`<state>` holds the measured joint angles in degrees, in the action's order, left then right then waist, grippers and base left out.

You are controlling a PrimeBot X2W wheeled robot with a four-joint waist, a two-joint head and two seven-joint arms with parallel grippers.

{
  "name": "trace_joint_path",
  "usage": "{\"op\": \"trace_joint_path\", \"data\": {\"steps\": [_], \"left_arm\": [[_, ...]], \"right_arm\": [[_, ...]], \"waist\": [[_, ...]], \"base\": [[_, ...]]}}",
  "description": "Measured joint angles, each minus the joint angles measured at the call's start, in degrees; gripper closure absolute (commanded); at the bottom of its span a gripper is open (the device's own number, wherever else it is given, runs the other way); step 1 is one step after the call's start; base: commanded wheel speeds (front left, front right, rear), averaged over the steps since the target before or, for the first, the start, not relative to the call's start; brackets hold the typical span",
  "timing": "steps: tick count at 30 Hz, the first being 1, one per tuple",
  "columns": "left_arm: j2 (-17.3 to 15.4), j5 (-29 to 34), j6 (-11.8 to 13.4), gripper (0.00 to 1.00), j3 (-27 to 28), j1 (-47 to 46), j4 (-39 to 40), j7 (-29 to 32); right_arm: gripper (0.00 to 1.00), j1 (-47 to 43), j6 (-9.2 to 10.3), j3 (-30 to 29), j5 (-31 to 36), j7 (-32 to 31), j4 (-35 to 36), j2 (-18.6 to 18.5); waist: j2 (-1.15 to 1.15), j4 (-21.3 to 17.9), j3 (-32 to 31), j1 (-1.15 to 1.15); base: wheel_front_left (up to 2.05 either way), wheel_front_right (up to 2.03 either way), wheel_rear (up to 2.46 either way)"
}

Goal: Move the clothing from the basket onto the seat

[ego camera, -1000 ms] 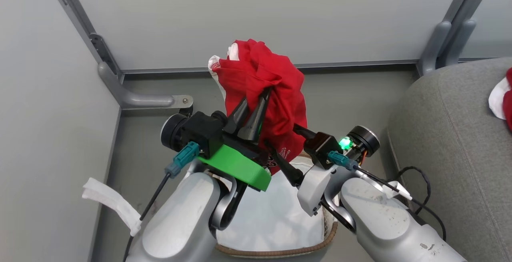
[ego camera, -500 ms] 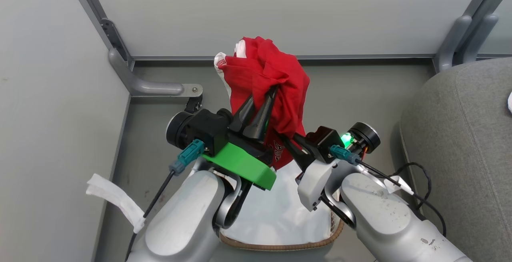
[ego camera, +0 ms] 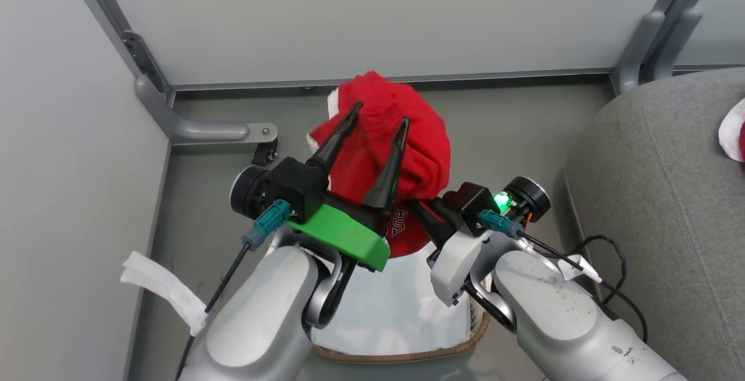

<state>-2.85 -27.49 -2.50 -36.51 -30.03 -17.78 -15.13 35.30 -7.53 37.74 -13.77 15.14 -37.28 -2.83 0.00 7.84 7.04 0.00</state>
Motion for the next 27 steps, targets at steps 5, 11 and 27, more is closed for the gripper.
{"op": "trace_joint_path", "data": {"steps": [5, 11, 27], "left_arm": [[0.0, 2.3, 0.0, 0.0, 2.7, 0.3, -2.3, 0.0], [-0.7, 4.1, -0.6, 0.0, 7.5, 2.2, -3.8, 0.0], [-1.3, 9.9, -3.0, 0.0, 14.9, 8.3, -4.3, 0.0]], "right_arm": [[1.0, -0.5, 0.0, -0.5, 0.1, 0.0, 1.9, 0.0], [1.0, -2.0, -0.01, -0.6, 0.1, 0.0, 4.9, 0.0], [1.0, -7.5, 0.0, -2.5, -1.0, 0.0, 13.3, -0.1]], "waist": [[0.0, -2.7, 0.2, 0.0], [0.0, -8.1, 0.3, 0.0], [0.0, -28.1, 0.6, 0.0]], "base": [[0.0, 0.0, 0.0], [0.0, 0.0, 0.0], [0.0, 0.0, 0.0]]}}
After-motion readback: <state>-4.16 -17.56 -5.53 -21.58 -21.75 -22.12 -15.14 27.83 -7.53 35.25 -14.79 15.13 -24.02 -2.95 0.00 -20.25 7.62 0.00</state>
